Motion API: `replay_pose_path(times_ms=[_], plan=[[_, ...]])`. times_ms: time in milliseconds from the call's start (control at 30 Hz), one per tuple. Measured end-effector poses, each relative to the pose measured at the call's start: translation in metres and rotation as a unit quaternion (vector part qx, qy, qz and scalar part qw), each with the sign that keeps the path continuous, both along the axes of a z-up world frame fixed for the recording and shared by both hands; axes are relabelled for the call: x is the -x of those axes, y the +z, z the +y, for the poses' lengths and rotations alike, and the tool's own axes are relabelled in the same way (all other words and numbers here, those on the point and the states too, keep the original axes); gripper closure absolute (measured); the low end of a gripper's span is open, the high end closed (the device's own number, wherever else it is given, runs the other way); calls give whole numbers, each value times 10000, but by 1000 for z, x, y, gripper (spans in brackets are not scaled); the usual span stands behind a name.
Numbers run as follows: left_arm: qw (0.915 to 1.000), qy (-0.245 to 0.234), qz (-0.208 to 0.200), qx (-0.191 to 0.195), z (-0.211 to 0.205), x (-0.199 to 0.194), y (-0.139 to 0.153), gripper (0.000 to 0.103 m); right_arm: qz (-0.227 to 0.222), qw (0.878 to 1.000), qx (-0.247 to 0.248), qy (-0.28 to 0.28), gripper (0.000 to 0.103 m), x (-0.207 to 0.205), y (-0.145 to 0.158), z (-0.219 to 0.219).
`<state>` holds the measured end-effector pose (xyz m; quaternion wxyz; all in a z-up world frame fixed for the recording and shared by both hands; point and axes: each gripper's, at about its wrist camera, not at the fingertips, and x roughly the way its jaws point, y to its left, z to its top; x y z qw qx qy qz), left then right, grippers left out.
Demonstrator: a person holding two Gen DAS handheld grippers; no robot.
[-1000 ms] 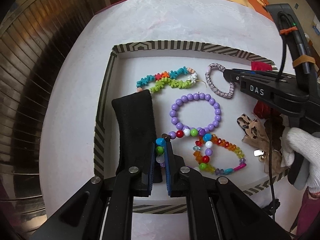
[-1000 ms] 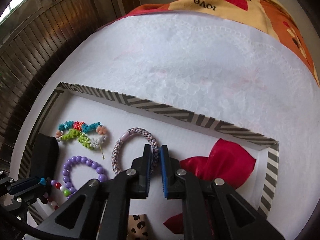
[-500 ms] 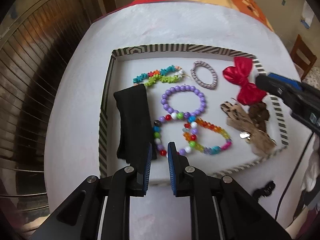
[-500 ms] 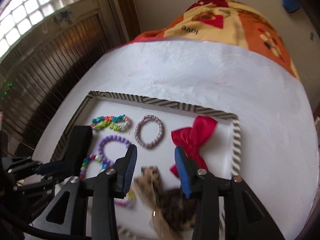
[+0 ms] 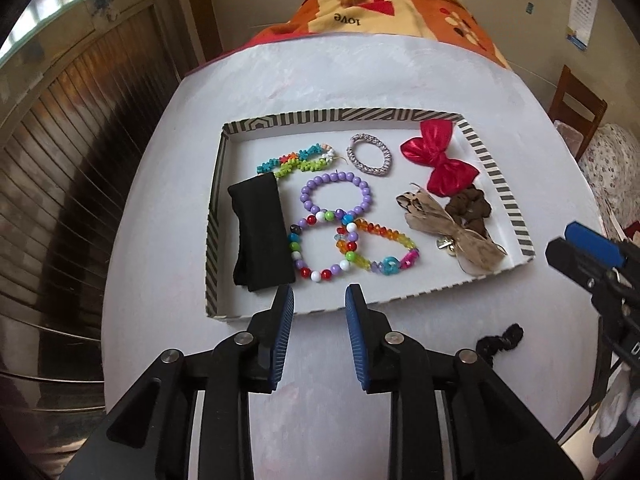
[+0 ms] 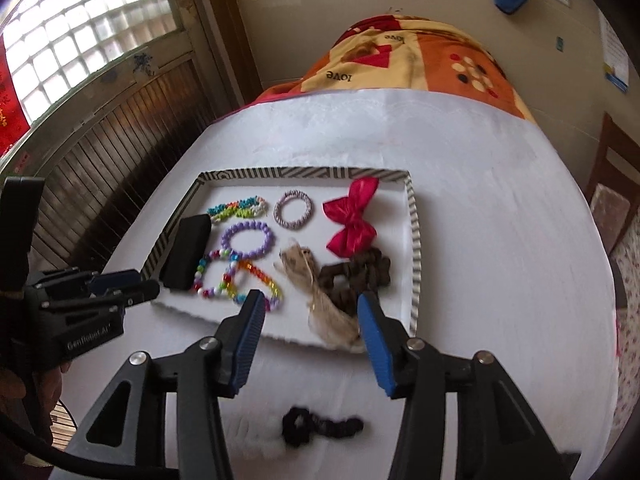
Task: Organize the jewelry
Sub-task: 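Withdraw both tools and move toward the white fluffy headband and black scrunchie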
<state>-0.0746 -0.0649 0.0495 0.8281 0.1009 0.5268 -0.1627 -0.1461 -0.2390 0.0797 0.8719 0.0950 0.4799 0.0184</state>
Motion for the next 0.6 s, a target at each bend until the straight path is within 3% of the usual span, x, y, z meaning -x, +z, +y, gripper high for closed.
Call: replay_pose_path(times_ms=[600], plan=[[9992, -157, -366, -17, 19, 40, 22, 97, -180, 9996, -68, -192, 47, 61, 18, 25]])
